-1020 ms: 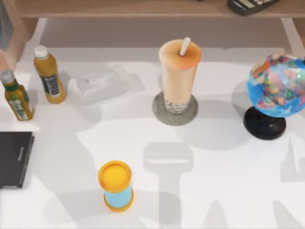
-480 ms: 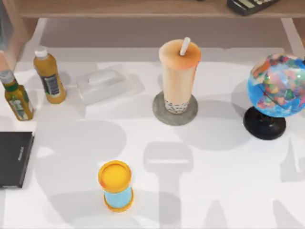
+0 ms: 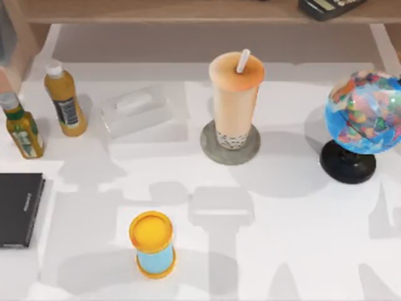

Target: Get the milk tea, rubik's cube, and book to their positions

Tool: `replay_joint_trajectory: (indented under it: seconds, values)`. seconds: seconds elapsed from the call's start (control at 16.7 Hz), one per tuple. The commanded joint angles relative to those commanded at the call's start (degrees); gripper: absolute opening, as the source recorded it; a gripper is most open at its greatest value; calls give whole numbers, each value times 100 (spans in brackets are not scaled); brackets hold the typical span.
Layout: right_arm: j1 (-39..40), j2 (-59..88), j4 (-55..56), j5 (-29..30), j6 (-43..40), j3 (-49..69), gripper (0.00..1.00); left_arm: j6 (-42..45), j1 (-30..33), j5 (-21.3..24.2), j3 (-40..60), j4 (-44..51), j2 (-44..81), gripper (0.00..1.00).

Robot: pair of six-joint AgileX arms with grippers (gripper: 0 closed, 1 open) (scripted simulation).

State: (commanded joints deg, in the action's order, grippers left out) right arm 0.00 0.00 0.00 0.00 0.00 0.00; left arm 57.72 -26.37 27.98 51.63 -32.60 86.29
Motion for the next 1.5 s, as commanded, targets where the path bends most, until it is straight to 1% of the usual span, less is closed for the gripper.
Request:
replay_joint_trajectory:
  seconds: [0.36,0.54,0.66,0.78,0.9,1.26,1.5]
  values:
    - [0,0,0,0,0,0,100,3058,-233,42,-2517,-114,-1274,0]
    - [0,0,0,0,0,0,100,4218,-407,60,-3637,-136,-1604,0]
    - [0,0,0,0,0,0,100,4758,-546,97,-4243,-122,-1691,0]
    - [0,0,0,0,0,0,100,5087,-638,169,-4695,-78,-1677,0]
    - [0,0,0,0,0,0,100,5224,-681,227,-4939,-32,-1619,0]
    - [0,0,0,0,0,0,100,5242,-663,231,-4920,-59,-1625,0]
    - [0,0,0,0,0,0,100,5182,-588,161,-4935,-302,-1328,0]
